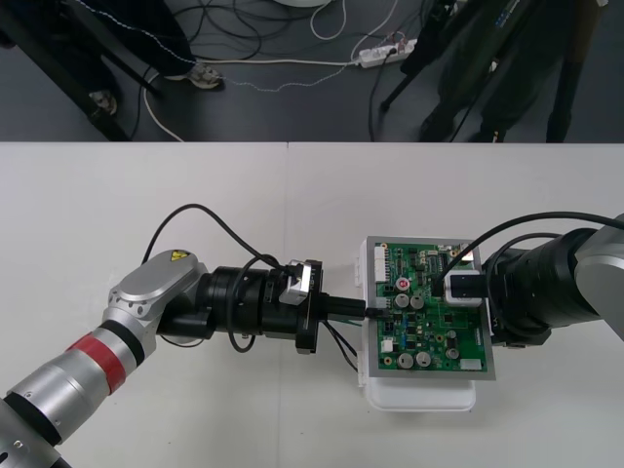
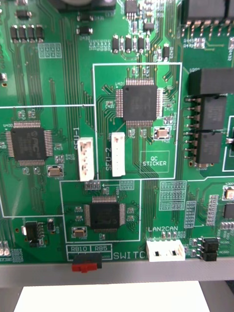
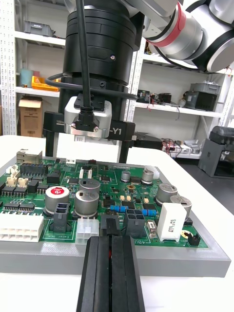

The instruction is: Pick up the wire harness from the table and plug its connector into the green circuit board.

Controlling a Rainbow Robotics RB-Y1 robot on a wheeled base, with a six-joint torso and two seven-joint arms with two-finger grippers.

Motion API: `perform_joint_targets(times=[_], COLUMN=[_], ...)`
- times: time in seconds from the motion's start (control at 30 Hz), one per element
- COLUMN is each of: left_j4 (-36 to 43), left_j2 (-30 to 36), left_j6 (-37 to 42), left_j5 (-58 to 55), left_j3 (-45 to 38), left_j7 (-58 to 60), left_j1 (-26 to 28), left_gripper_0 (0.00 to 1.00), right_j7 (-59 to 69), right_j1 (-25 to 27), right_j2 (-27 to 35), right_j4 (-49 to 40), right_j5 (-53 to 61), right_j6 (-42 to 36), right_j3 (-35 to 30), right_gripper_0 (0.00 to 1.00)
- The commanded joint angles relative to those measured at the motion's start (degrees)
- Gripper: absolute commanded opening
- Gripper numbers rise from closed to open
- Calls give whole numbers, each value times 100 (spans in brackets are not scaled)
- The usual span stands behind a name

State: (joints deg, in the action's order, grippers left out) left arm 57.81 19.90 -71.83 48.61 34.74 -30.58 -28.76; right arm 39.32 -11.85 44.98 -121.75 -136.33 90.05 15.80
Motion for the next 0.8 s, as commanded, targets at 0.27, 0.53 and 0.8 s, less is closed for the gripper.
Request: perform_joint_targets(times=[0.27,0.53,0.8], left_j4=[248,442,644], left_j2=[94,674,1482], left_j6=[275,275,161], left_j5=[-185,-211,-185], left_j3=[112,-143,-486], left_j7=[-308,-229,-71], left_j1=[11,90,213], left_gripper_0=[46,46,46], right_j7=[41,-47,-363], right_j1=[42,42,42], right_j2=[-112,-77,415], right_j4=[-226,-208,-208], right_j5=[150,106,449], right_j6=[-5,-5,-5], right_j3=[-112,-112,-244], right_gripper_0=[100,100,100])
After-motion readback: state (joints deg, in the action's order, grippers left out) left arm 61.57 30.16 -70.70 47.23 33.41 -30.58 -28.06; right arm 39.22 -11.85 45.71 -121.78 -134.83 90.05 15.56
